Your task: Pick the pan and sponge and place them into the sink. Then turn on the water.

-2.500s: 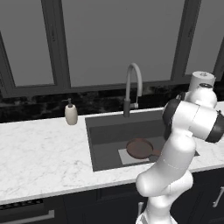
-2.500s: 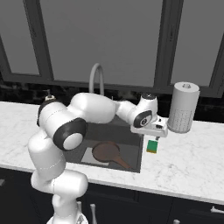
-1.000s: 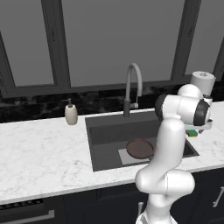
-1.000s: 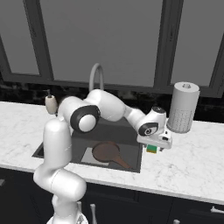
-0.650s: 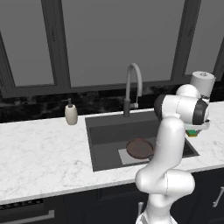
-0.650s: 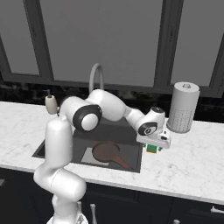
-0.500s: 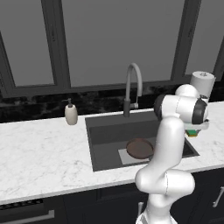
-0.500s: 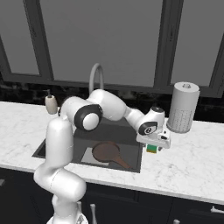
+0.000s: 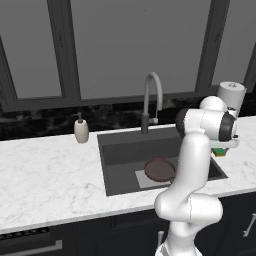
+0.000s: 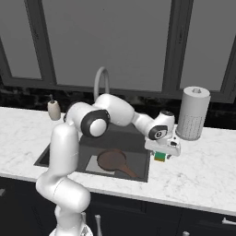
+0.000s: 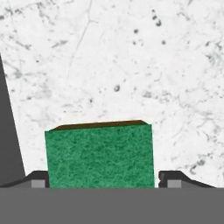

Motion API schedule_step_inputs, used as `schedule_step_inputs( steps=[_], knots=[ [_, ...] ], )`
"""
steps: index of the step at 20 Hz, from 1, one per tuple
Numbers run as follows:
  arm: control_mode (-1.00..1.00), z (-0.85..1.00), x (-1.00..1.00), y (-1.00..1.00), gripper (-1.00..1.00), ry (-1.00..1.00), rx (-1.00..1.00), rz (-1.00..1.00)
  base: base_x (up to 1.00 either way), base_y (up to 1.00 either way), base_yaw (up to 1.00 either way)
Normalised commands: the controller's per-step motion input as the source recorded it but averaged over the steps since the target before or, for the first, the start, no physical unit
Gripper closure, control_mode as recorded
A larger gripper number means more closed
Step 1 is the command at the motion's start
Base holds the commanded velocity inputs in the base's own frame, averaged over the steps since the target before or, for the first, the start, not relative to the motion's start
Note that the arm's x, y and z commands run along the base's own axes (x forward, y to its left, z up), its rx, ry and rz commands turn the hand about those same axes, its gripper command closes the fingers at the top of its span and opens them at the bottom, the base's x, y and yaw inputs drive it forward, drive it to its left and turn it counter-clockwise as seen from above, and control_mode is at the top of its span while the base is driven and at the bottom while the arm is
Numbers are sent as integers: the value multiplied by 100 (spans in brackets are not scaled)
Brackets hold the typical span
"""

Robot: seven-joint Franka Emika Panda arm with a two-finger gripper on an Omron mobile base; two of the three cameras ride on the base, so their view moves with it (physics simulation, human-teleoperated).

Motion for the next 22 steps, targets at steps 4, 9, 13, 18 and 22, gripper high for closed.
schedule_step_inputs(
  steps=[4,9,13,18,22],
  knots=[
    [-100,-53,-20,7,100,0,0,0,0,0,0],
    [-100,-28,-53,22,100,-10,0,0,0,0,0],
    [-100,-1,-52,42,100,-23,0,4,0,0,0],
    [-100,50,-40,62,100,-26,0,9,0,0,0],
    [-100,99,-4,68,100,-10,0,16,0,0,0]
  ],
)
